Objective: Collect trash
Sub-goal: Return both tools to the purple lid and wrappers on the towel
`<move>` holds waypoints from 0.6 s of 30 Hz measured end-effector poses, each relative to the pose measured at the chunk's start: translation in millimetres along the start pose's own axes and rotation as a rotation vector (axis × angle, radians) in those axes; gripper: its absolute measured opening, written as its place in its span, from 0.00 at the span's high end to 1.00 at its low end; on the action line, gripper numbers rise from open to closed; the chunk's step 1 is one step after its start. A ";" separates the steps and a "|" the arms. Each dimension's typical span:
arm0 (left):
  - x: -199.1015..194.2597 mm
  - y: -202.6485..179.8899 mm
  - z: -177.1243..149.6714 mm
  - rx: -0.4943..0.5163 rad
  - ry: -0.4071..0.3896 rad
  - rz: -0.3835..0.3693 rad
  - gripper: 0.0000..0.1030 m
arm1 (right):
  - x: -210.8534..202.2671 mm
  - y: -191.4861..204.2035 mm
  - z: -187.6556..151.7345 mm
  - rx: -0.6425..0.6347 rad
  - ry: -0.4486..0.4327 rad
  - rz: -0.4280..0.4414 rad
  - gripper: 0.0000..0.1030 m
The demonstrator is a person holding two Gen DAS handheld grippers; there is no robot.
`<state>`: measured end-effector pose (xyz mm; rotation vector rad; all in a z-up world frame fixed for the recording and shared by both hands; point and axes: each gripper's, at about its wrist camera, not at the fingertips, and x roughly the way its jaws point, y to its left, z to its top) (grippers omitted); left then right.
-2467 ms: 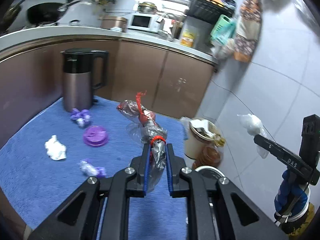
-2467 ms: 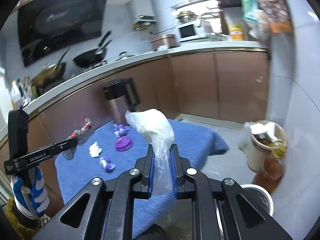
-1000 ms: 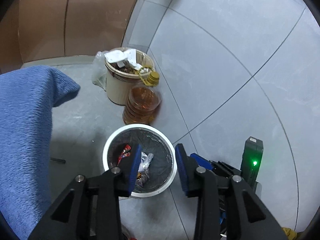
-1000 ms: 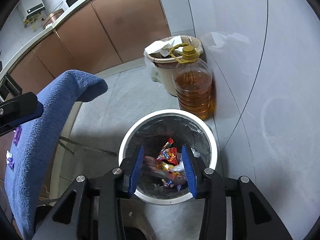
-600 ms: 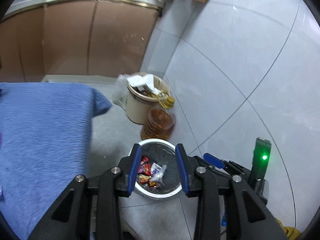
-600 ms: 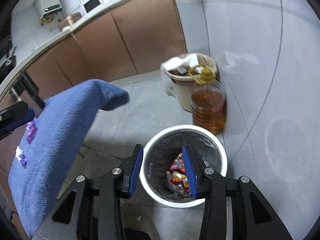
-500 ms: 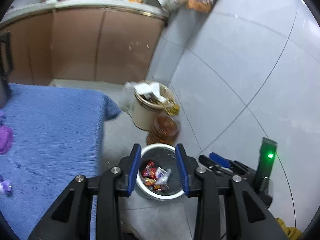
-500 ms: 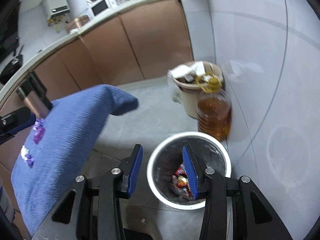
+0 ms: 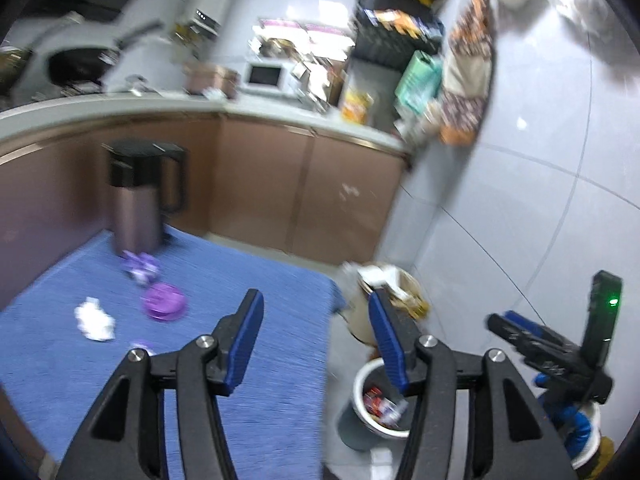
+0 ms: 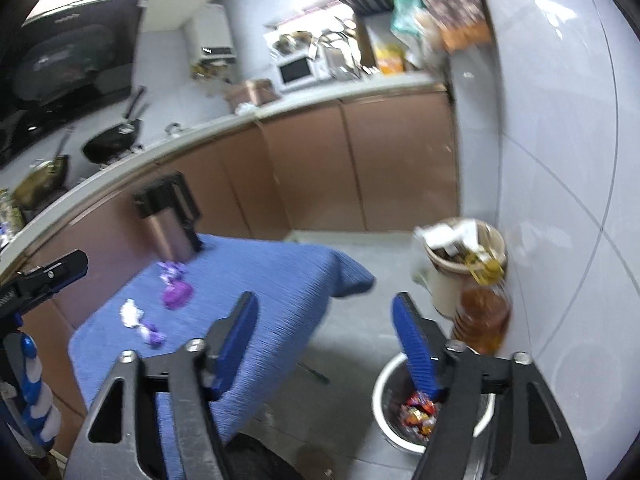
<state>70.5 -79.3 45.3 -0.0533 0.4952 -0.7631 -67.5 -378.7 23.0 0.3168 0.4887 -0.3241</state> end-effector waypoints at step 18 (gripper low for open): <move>-112.3 107.0 -7.9 -0.114 -0.102 0.318 0.41 | -56.4 69.2 30.6 -0.136 -0.200 0.136 0.00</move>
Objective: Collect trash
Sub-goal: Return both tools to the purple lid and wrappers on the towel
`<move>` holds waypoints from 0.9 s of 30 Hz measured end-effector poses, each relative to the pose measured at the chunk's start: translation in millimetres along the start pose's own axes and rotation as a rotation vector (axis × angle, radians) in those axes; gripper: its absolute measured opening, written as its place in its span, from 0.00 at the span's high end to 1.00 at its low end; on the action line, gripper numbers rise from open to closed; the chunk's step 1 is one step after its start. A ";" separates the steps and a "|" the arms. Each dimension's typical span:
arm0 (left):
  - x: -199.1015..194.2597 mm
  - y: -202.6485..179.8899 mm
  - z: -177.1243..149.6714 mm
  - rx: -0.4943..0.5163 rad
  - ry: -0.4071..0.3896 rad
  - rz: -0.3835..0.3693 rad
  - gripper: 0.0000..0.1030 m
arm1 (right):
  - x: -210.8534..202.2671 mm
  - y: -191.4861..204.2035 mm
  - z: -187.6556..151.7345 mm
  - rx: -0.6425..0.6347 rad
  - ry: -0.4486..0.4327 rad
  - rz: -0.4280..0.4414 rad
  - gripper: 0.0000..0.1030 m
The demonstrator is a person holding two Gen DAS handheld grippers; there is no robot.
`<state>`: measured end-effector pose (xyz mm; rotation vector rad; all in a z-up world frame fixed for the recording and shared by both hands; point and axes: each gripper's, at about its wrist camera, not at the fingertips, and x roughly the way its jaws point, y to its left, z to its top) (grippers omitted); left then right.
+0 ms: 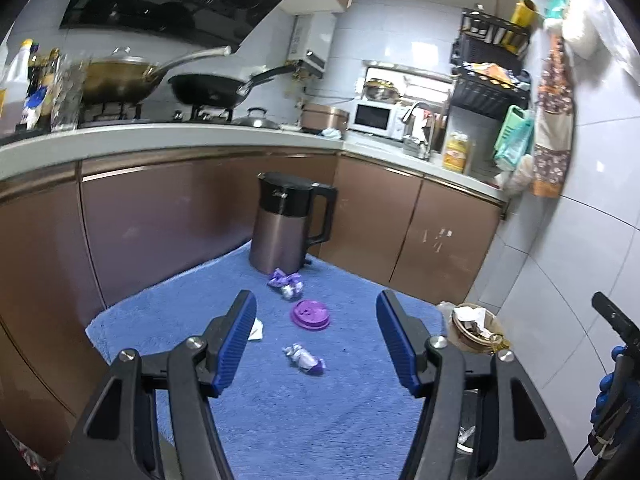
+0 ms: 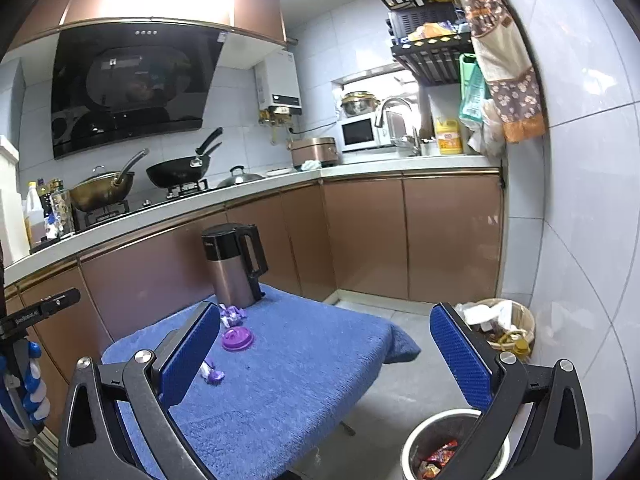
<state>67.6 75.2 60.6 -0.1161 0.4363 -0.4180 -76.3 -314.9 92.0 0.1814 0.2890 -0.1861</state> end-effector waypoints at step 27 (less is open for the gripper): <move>275.0 8.2 -118.9 -0.035 0.512 0.069 0.52 | 269.2 79.3 -77.6 -0.163 0.386 0.282 0.00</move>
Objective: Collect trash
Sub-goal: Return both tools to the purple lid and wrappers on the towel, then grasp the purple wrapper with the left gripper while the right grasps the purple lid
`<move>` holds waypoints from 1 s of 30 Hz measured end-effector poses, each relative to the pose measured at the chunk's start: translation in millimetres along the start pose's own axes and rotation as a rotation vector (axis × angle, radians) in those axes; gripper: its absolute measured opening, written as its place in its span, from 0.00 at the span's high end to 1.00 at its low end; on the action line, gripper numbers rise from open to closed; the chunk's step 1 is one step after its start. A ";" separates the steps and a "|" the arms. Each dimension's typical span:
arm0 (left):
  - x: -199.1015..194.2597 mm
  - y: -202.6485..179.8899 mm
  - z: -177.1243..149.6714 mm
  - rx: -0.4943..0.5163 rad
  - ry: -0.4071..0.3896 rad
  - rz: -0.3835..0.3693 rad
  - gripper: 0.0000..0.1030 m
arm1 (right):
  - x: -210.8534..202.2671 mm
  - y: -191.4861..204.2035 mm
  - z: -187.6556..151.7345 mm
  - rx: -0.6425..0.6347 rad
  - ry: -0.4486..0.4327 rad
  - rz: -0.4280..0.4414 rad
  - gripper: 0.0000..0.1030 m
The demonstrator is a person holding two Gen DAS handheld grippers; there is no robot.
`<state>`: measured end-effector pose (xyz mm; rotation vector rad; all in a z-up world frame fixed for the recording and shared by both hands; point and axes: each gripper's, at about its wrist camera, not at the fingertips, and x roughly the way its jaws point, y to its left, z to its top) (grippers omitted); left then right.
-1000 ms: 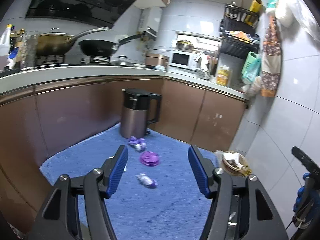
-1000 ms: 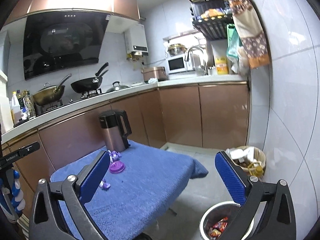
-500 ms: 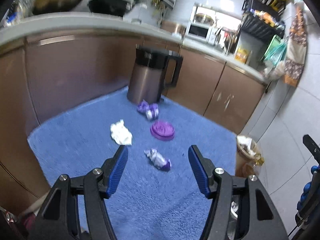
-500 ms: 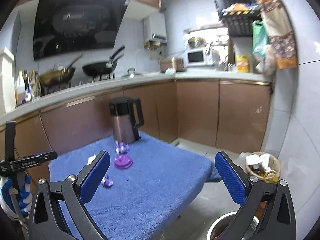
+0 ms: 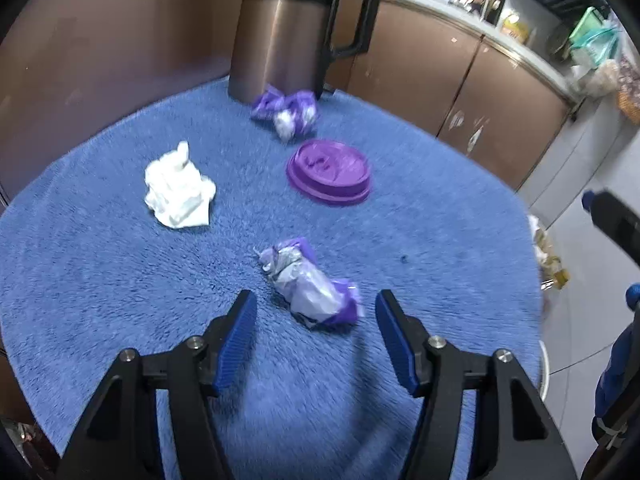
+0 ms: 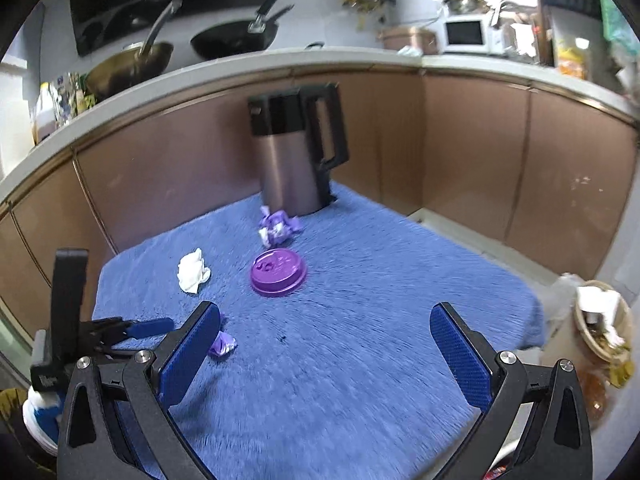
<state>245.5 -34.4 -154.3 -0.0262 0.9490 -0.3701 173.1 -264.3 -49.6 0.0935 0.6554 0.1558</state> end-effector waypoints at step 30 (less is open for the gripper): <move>7.4 76.7 -2.8 -0.206 -0.070 -0.096 0.71 | 241.1 62.4 26.1 -0.070 0.332 0.105 0.20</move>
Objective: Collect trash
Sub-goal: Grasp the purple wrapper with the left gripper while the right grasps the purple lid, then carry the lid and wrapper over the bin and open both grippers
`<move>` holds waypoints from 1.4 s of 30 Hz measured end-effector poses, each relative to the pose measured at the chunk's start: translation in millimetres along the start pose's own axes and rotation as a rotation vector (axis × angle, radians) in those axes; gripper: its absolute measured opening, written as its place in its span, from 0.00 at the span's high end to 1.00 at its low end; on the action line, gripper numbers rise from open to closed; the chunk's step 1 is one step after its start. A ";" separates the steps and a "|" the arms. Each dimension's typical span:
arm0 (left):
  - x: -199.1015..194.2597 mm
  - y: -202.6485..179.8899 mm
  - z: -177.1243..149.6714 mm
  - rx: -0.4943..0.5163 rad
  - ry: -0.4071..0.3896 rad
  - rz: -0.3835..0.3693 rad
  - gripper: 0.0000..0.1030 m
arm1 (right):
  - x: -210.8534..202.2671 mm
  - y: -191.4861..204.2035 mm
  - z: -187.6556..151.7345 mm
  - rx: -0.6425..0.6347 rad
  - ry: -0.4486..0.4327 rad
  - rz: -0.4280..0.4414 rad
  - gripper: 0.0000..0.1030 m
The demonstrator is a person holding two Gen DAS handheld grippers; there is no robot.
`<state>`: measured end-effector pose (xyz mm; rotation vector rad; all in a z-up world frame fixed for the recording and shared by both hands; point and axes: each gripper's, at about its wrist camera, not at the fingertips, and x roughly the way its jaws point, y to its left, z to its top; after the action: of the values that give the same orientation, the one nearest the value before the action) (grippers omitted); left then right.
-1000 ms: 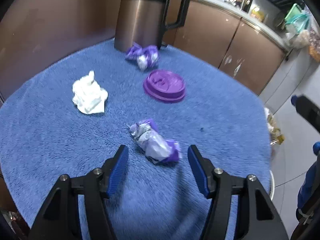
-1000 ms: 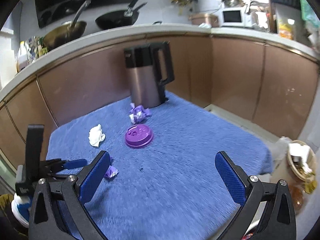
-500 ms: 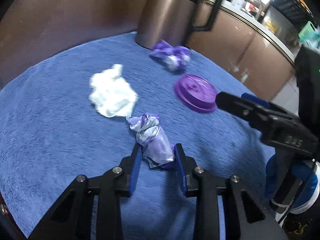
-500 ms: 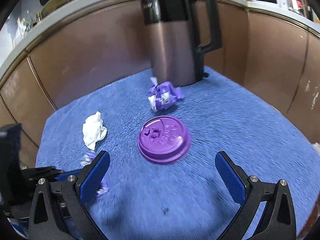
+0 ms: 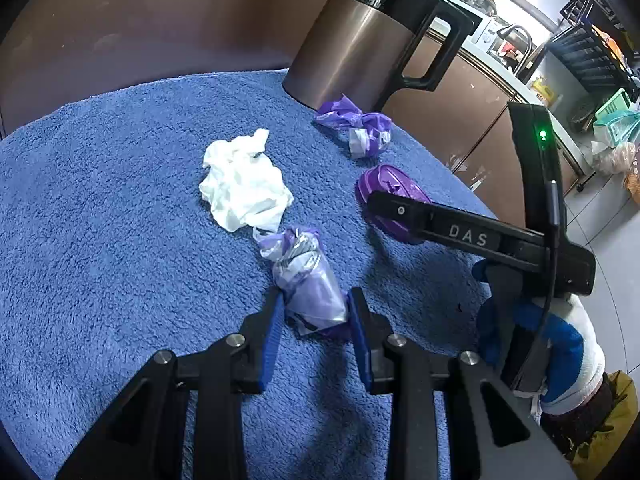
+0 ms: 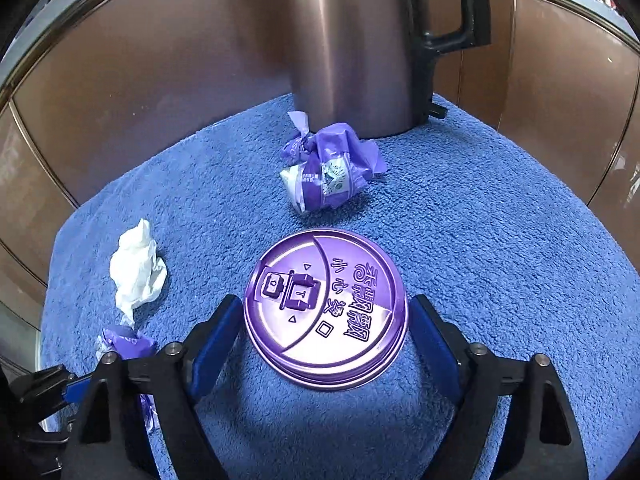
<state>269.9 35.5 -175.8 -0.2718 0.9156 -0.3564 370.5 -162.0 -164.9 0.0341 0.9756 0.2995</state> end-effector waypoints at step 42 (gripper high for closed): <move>-130.0 -159.3 -46.9 0.329 -0.112 -0.152 0.71 | -391.7 -100.3 -277.3 0.441 -0.416 -0.361 0.20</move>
<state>130.2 -59.3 -49.5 -0.0576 0.7143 -0.6188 -38.0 -391.3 -20.2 0.3071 0.6013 -0.2529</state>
